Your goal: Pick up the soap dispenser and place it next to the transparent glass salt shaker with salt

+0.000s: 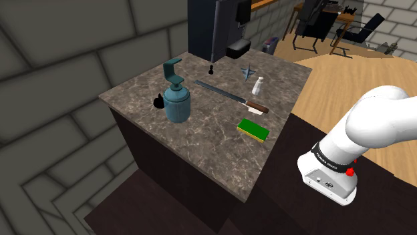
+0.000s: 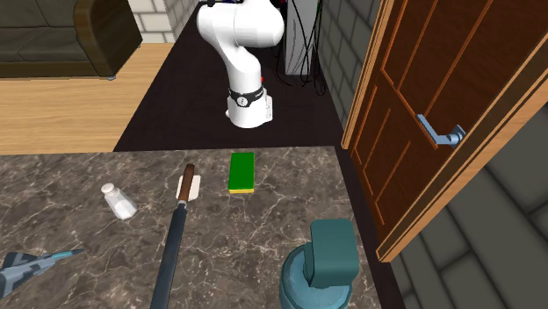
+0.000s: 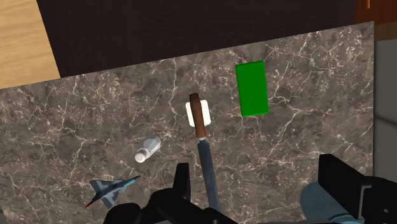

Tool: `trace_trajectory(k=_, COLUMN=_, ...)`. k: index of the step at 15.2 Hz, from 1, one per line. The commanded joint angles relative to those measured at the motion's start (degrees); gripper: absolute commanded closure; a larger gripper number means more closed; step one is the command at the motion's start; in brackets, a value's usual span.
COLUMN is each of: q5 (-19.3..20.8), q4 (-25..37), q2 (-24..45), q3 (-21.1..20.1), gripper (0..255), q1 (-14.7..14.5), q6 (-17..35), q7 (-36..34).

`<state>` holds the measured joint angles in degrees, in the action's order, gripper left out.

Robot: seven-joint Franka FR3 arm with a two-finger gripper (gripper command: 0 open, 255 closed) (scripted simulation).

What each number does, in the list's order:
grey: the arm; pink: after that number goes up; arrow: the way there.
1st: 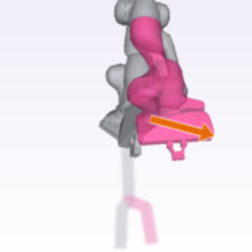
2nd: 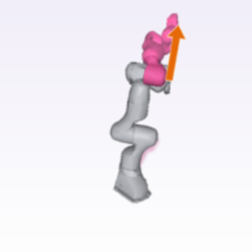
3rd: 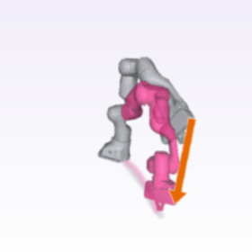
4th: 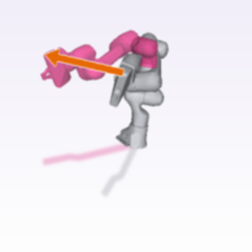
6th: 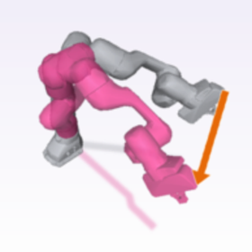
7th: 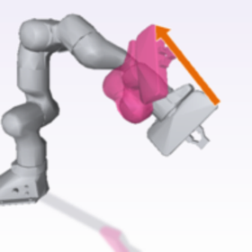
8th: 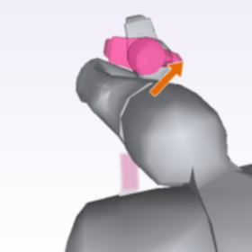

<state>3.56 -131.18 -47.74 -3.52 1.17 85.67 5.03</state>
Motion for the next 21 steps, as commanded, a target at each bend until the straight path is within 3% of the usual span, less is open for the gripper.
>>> trace_trajectory(k=1, q5=0.0, q4=0.0, q2=0.0, q3=0.0, gripper=0, q1=0.0, q6=0.0, q7=0.0)
trace_trajectory(k=11, q5=-5.0, q4=-5.5, q2=9.6, q3=-5.9, gripper=0, q1=-2.7, q6=19.5, q7=-5.7)
trace_trajectory(k=21, q5=-6.2, q4=-3.2, q2=25.3, q3=-12.5, gripper=0, q1=-4.1, q6=37.7, q7=-11.4)
